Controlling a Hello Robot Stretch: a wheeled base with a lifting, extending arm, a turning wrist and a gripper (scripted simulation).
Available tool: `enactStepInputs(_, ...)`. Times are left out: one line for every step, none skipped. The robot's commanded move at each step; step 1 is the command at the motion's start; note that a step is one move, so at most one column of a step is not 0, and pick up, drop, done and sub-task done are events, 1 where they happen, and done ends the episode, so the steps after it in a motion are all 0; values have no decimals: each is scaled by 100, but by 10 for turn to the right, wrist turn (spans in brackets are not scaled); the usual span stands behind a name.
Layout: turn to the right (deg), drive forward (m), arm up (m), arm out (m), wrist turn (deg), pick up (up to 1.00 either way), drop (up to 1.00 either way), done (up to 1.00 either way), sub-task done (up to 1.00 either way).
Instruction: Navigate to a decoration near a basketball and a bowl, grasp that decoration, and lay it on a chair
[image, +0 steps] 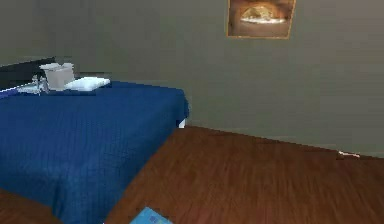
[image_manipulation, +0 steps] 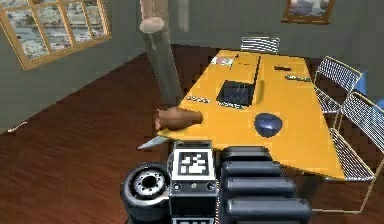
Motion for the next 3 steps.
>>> enactStepInputs(-450,0,0,0,0,0,0,0,0)
enactStepInputs(-450,0,0,0,0,0,0,0,0)
enactStepInputs(450,0,0,0,0,0,0,0,0)
